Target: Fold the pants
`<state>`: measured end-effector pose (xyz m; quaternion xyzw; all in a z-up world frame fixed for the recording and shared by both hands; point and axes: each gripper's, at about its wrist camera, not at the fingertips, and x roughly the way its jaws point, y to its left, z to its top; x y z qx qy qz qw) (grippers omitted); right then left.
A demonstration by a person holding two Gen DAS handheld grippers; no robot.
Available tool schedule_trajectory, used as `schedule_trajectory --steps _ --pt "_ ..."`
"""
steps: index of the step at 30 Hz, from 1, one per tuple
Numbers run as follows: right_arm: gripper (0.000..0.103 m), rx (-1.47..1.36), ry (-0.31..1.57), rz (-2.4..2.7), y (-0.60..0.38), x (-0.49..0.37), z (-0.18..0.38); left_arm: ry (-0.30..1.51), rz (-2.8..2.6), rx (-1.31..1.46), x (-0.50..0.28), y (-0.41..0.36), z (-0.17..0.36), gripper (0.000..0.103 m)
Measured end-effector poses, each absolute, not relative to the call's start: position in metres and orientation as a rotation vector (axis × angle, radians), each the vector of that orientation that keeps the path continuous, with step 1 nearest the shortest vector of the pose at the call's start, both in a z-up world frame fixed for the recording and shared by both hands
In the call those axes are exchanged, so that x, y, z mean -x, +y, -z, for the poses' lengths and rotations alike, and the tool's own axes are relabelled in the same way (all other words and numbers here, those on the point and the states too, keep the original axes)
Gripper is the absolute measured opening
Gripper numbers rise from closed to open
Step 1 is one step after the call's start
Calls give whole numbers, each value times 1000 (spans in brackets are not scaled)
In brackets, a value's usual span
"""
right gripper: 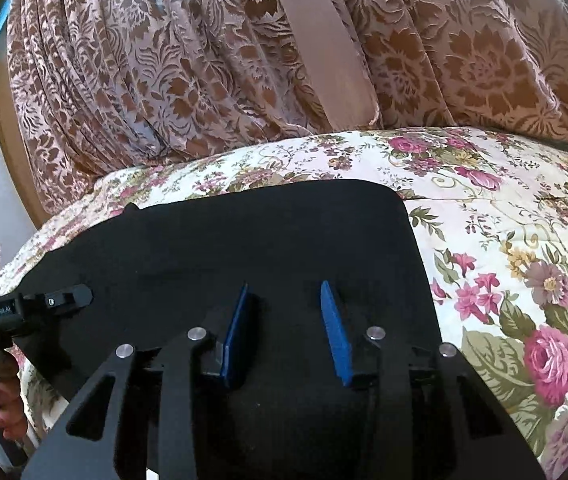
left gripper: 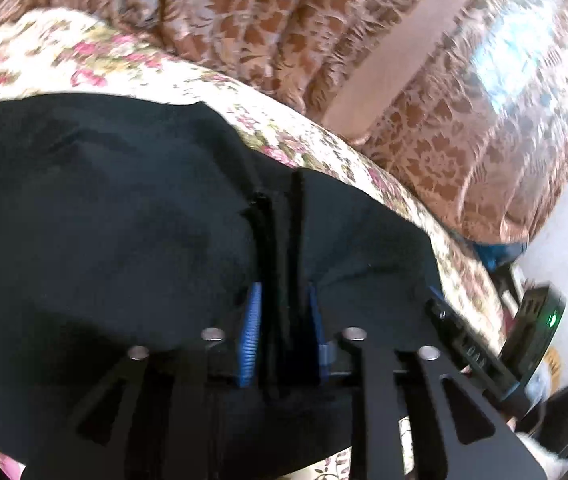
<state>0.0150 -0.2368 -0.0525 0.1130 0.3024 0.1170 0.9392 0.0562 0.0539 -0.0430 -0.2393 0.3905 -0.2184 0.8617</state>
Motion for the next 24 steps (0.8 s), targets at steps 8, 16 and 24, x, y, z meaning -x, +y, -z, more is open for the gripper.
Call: schedule_trajectory --steps 8,16,24 --pt "41 -233 582 -255 -237 -11 54 740 322 553 -37 109 27 58" --pt "45 -229 568 -267 -236 -9 54 647 123 588 -13 174 25 72" --pt "48 -225 559 -274 -235 -7 54 609 -14 642 8 219 32 74"
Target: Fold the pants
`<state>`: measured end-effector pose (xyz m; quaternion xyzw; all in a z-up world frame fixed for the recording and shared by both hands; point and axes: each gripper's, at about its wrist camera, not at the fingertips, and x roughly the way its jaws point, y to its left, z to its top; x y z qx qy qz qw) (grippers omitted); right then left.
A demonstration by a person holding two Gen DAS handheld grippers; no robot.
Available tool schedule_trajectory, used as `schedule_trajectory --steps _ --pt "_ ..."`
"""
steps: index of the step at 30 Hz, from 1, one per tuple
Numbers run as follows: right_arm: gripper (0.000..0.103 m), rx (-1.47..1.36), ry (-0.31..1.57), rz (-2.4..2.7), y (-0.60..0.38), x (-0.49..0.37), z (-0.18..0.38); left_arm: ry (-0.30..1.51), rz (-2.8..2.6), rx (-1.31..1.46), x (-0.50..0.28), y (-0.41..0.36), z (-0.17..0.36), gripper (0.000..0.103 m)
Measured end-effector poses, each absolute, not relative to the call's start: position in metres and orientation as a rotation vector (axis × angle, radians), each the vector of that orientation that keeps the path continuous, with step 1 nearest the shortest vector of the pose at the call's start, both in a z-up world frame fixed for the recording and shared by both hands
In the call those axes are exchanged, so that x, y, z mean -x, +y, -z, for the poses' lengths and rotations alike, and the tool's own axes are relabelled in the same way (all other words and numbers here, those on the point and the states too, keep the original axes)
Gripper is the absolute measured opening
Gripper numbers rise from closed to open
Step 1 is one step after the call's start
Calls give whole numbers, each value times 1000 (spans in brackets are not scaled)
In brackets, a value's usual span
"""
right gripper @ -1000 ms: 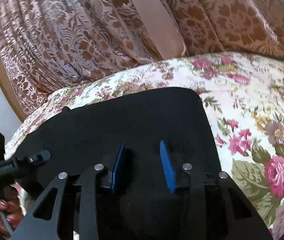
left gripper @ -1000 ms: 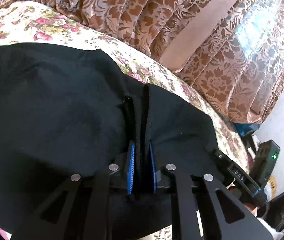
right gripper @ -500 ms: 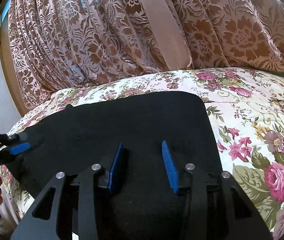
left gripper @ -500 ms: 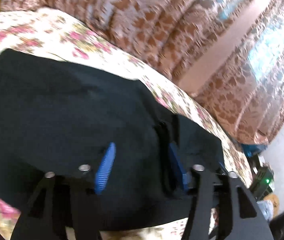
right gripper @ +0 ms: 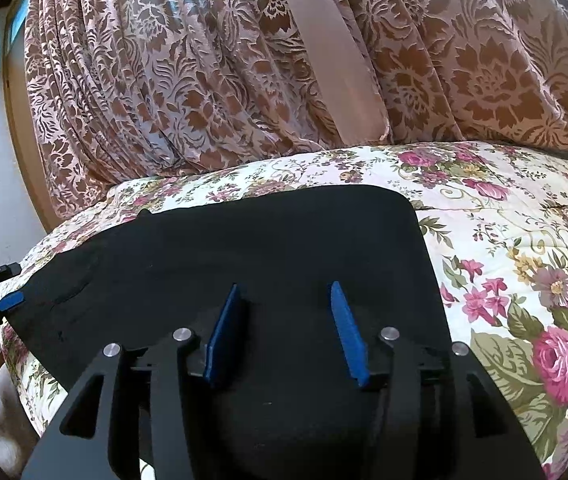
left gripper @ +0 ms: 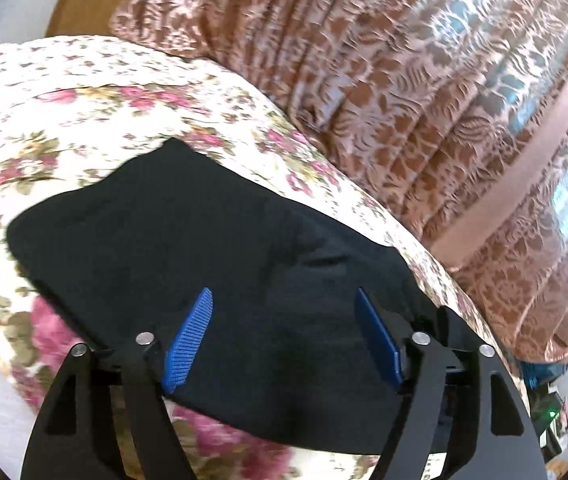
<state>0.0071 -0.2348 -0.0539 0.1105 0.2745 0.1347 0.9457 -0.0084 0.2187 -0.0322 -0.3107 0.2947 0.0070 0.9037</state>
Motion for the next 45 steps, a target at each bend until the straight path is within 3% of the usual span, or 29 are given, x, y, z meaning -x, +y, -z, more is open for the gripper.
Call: schedule_trajectory --steps 8,11,22,26,34,37,39,45 --pt "50 -230 554 -284 -237 -6 54 584 -77 676 26 247 29 74" --pt "51 -233 552 -287 -237 -5 53 565 -124 715 36 266 28 83" --pt "52 -233 552 -289 -237 -5 53 391 -209 854 82 302 24 83" --pt "53 -233 551 -290 -237 -4 52 522 -164 910 69 305 40 82" --pt "53 -232 554 -294 -237 -5 52 569 -92 970 53 297 65 73" --pt "53 -232 555 -294 -237 -5 52 582 -118 1003 40 304 71 50" --pt "53 -232 555 -294 -237 -5 52 578 -147 1053 38 311 78 29" --pt "54 -232 555 -294 -237 -5 51 564 -157 1041 38 311 75 15"
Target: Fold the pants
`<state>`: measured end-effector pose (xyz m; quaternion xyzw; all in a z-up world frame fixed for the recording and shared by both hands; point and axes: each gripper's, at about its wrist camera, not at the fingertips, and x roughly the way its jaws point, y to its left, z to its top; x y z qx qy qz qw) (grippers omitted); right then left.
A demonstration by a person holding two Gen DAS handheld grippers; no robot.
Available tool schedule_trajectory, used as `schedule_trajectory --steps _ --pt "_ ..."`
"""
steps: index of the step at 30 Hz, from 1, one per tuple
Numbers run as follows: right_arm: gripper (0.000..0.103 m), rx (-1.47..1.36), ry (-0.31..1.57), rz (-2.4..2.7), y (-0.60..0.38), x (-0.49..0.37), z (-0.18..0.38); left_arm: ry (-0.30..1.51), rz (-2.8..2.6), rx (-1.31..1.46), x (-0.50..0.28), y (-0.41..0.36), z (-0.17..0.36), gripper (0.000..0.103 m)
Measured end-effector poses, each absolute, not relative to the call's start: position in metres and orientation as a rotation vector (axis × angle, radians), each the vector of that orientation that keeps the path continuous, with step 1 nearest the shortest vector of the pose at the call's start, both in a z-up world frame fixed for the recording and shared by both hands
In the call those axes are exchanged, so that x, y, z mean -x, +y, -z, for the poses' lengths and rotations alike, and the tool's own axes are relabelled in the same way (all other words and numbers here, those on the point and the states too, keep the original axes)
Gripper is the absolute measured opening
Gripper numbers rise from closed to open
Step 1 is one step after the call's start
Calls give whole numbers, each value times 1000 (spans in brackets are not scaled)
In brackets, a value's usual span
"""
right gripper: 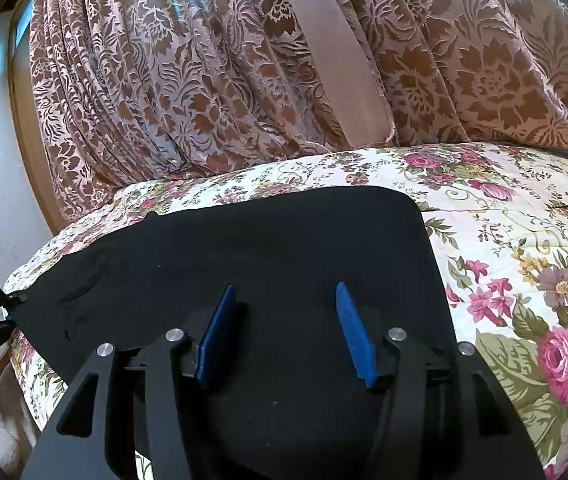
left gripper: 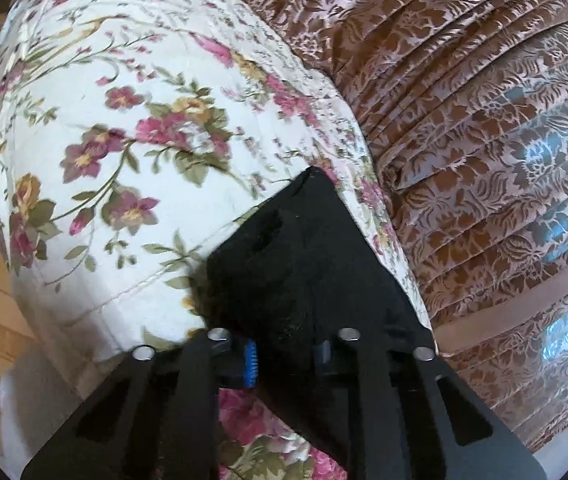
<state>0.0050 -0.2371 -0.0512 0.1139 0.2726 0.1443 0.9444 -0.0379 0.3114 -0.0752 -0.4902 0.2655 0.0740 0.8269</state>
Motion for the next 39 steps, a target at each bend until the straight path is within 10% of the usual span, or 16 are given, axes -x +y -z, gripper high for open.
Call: schedule_trajectory --steps 25,39 --pt "60 -245 582 -301 -233 -1 41 383 438 557 -11 106 -110 15" --pt "61 -532 523 -219 -289 29 3 567 729 350 -18 -40 -65 15"
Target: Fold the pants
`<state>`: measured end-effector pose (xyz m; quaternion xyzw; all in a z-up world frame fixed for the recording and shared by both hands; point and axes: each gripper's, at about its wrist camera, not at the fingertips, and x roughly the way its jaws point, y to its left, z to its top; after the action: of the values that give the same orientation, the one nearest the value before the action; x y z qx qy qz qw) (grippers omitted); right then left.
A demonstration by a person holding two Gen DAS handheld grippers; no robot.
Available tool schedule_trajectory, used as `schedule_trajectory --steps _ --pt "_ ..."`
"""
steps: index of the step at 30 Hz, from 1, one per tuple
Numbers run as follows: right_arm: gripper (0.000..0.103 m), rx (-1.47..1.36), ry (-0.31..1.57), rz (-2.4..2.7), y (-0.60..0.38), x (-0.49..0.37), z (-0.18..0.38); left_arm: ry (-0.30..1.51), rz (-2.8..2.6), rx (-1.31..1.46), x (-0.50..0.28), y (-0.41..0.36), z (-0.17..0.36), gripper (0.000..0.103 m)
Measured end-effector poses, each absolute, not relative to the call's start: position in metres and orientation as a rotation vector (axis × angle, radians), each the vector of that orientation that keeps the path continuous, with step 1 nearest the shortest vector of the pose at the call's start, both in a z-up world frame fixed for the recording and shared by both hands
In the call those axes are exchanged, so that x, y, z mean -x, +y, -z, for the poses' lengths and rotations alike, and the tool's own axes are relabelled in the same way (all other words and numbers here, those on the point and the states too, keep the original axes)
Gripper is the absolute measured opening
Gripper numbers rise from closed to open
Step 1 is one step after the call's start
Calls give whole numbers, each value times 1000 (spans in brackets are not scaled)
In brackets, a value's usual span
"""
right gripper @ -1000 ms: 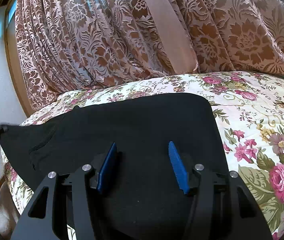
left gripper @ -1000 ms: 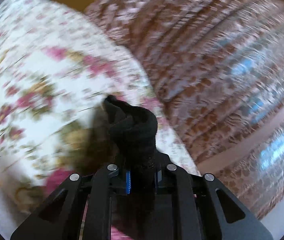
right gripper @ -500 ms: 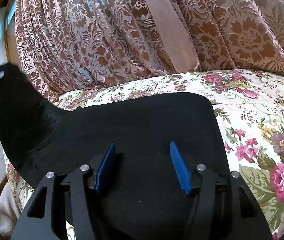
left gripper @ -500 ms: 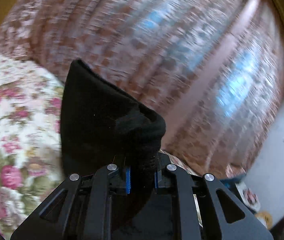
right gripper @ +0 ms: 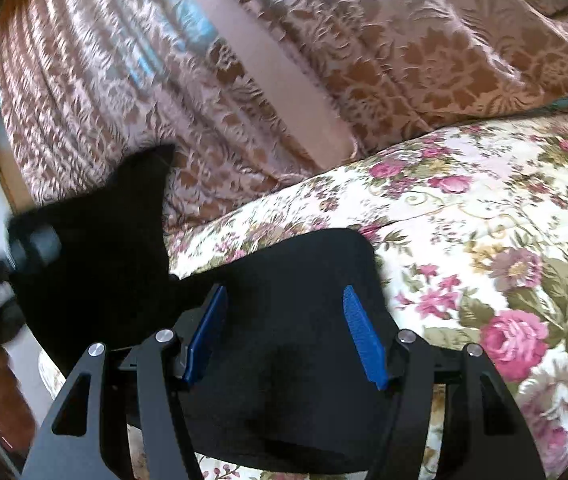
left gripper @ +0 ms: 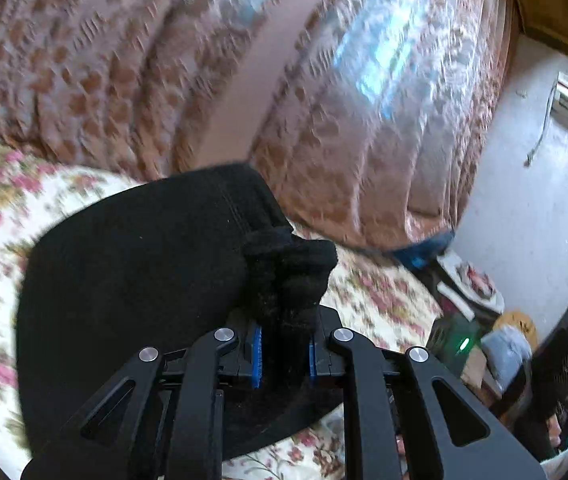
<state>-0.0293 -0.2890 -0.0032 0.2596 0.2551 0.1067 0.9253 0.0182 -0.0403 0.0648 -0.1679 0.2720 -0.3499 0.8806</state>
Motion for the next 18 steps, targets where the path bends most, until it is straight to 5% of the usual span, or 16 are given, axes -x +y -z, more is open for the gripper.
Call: schedule_trajectory --steps 13,18 --pt "63 -665 521 -259 -301 34 -2 741 731 131 -12 -102 8 17" --pt "65 -655 548 -293 -292 31 1 738 844 201 1 -91 8 56"
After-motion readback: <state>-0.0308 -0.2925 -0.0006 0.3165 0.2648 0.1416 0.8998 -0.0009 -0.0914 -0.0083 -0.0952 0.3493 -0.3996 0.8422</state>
